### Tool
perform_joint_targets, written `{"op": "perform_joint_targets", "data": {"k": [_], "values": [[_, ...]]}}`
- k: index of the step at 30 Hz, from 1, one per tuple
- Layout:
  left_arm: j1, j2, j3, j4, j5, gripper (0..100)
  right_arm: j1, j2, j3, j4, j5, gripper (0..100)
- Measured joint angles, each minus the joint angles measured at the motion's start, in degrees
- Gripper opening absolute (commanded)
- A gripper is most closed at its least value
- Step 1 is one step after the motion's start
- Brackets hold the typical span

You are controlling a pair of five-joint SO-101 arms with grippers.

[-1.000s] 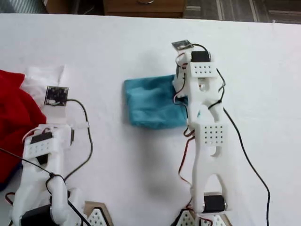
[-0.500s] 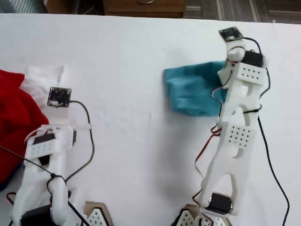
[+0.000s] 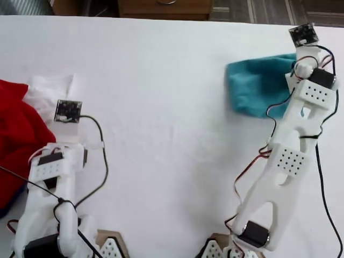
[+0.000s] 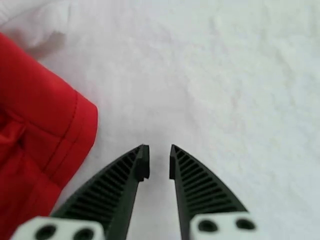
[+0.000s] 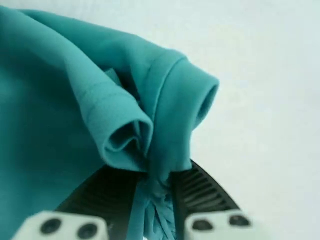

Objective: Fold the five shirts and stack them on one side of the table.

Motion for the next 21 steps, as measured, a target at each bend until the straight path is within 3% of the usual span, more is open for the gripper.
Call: {"op": "perform_joint_targets", "data": {"k": [12, 21], "values": [[0.0, 0.0, 0.0, 0.0, 0.0, 9, 0.5, 5.3, -0.1, -10.9, 3.1, 2.0], [0.0, 0.0, 0.0, 0.0, 0.0, 9, 3.5, 5.5, -0.1, -12.1, 3.1, 2.0]]}}
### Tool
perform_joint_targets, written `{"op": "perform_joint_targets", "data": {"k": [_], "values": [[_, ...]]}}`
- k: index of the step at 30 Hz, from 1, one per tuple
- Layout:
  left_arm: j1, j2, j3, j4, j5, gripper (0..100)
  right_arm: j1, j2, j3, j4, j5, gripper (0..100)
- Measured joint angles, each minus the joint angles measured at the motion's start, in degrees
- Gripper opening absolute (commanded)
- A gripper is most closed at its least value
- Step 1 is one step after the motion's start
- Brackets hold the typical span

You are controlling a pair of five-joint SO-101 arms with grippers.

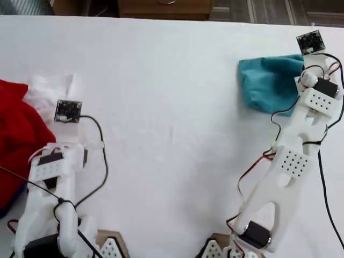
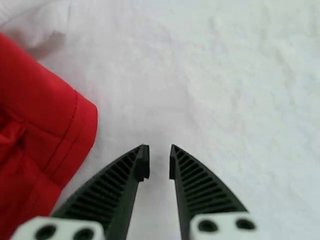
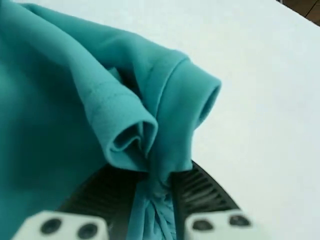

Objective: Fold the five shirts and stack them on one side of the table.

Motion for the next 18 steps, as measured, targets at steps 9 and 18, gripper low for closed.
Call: {"op": "perform_joint_targets", "data": {"k": [9, 18], "values": [[0.0, 0.0, 0.0, 0.0, 0.0, 10, 0.4, 0.0, 0.0, 0.0, 0.0, 10.1], [0.0, 0.0, 0.0, 0.0, 0.0, 10, -0.1, -0.1, -3.9, 4.0, 0.0, 10.3]]}}
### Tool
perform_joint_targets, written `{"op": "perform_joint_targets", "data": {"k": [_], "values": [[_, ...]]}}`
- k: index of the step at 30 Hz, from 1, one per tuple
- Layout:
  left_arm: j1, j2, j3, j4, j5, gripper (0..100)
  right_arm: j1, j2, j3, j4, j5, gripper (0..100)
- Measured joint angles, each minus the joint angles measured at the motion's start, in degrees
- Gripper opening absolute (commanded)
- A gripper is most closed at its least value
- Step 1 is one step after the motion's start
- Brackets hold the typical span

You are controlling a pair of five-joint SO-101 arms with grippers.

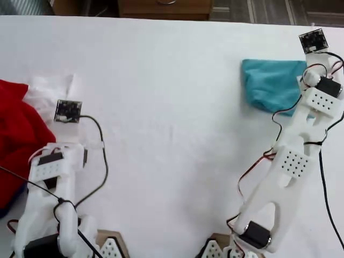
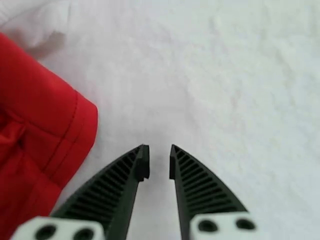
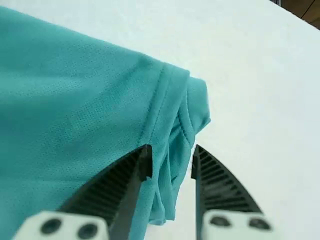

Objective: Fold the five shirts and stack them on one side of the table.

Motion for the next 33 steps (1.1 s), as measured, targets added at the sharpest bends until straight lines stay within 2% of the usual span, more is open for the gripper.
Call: {"op": "perform_joint_targets", "data": {"k": [3, 5, 14, 22, 29, 33], "values": [[0.0, 0.0, 0.0, 0.0, 0.0, 10, -0.4, -0.8, -2.2, 4.0, 0.0, 7.1], [0.0, 0.0, 0.0, 0.0, 0.0, 10, -1.3, -1.8, -3.6, 8.9, 0.0, 1.5], [0.0, 0.0, 0.0, 0.0, 0.0, 10, -9.7, -2.5, -6.8, 34.0, -0.4, 2.0], [0.1, 0.0, 0.0, 0.0, 0.0, 10, -13.3, -1.8, -5.2, 34.8, -4.8, 2.0], [0.1, 0.0, 0.0, 0.0, 0.0, 10, -13.5, 1.0, -6.5, 34.8, -5.0, 2.0], [0.0, 0.0, 0.0, 0.0, 0.0, 10, -13.1, -1.8, -8.4, 34.8, -8.1, 2.3]]}}
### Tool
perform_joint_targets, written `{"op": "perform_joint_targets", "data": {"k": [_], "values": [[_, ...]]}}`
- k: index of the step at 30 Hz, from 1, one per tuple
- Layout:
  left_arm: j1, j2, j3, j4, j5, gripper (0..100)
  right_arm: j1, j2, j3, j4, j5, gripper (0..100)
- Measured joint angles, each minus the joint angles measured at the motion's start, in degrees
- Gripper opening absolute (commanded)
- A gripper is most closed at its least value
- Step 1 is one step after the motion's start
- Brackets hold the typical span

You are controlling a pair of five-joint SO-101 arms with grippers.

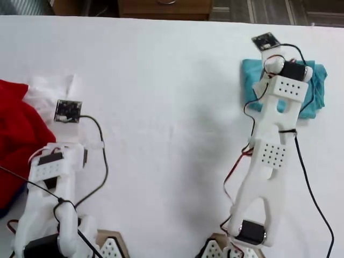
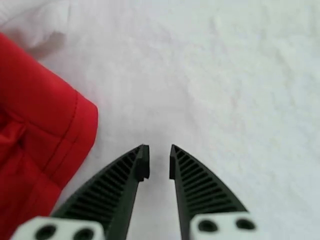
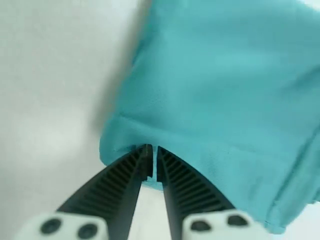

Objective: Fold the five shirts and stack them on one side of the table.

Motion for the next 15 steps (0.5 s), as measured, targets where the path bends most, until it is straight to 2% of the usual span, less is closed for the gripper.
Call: {"op": "perform_joint_targets", "data": {"k": [5, 9, 11, 15], "values": [[0.0, 0.0, 0.0, 0.0, 0.0, 10, 0.0, -12.0, 1.8, 0.0, -8.4, 3.6], [0.3, 0.0, 0.0, 0.3, 0.0, 10, -0.1, -22.3, 9.9, 0.0, -10.9, 14.0], [0.1, 0.0, -1.1, 3.0, 0.0, 10, -0.7, -28.3, 17.1, 0.0, -11.0, 18.3], [-2.4, 0.0, -8.3, 13.1, 0.0, 12, -3.0, -43.0, 36.2, 0.0, -11.0, 19.0]]}}
